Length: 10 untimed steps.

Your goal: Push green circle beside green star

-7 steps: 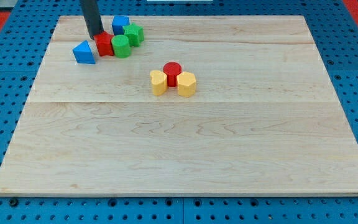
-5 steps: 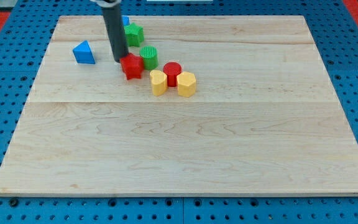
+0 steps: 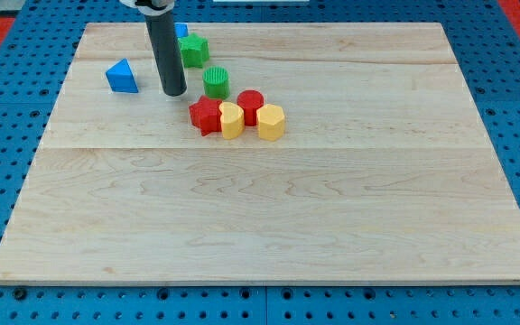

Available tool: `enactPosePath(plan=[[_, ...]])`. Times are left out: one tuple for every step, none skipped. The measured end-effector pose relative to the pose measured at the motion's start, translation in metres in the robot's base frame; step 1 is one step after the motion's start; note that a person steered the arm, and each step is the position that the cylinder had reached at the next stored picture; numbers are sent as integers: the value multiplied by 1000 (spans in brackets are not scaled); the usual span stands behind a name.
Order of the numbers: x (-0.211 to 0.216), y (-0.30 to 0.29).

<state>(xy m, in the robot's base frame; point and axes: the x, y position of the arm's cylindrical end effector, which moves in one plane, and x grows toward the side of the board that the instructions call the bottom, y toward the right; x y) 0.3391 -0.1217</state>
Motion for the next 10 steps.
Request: enactPosePath(plan=[[0,0],[-1,0],[-1,0],[-1,2],[-1,12],[-1,42],[-3,71],[-11,89],[-11,109],[-12,143]])
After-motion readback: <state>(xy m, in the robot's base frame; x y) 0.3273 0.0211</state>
